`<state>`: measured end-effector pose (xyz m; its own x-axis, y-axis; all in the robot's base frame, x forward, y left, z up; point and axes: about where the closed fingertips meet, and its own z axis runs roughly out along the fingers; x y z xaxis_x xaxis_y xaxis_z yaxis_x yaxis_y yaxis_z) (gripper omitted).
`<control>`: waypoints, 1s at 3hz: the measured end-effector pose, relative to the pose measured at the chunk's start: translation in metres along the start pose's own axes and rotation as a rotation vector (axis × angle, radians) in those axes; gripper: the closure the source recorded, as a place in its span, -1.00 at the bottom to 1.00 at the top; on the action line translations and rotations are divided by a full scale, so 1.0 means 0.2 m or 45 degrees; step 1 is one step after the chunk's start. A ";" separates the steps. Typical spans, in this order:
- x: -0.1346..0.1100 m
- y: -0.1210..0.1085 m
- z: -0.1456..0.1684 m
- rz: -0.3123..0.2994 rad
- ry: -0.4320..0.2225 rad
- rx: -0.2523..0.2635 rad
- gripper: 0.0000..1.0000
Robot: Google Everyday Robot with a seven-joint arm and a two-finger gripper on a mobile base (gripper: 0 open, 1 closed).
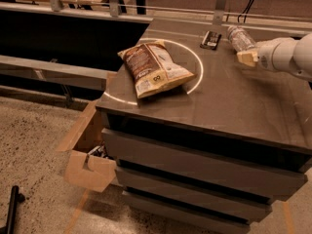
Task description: Move water bottle near rxbar chocolate
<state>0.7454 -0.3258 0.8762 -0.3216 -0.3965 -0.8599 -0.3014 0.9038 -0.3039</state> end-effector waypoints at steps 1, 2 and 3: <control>0.00 0.02 0.04 -0.012 0.006 -0.028 1.00; 0.01 0.04 0.06 -0.022 0.010 -0.051 1.00; 0.00 0.06 0.07 -0.030 0.006 -0.076 1.00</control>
Offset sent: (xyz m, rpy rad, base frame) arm 0.0086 0.0084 -0.0113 -0.0087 0.0287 0.0537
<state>0.7537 -0.3122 0.8669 -0.3181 -0.4183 -0.8508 -0.3617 0.8831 -0.2989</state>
